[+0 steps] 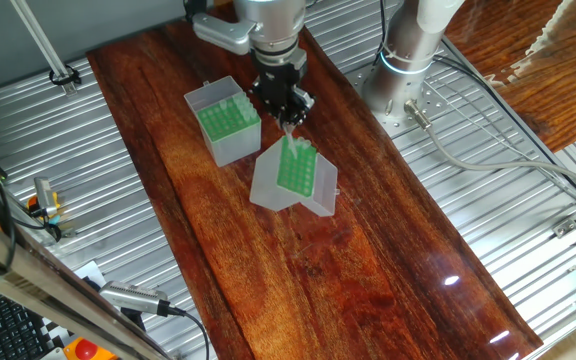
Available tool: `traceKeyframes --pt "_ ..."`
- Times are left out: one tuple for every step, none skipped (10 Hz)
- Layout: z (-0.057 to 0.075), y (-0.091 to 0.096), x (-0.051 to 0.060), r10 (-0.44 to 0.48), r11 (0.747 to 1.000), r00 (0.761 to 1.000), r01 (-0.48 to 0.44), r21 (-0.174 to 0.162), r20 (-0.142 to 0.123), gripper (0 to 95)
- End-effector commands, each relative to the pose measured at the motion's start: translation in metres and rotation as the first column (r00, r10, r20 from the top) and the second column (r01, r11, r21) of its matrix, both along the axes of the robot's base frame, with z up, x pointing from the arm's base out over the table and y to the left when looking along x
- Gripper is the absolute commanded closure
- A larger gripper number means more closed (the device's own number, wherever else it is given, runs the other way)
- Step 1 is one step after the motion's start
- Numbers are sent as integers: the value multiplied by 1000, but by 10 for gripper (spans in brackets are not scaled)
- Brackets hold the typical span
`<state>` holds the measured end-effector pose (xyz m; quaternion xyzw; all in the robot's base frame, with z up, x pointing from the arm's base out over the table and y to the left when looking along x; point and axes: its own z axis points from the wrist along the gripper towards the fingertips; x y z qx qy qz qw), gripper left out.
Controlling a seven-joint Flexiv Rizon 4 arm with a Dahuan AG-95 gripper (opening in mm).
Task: Transfer all large pipette tips from one holder to another
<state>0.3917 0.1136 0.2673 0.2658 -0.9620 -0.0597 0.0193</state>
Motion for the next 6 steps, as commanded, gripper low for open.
traceKeyframes --pt "2 1 3 -5 1000 1000 5 -6 -6 950" --pt "2 2 7 -8 1000 1000 8 -6 -8 950" --pt "2 3 9 -8 1000 1000 8 -5 -8 950" --pt "3 4 11 -8 1000 1000 8 -4 -12 950" --pt "6 6 13 -6 1000 1000 6 -3 -17 950" --pt "10 9 15 -7 1000 1000 6 -3 -26 950"
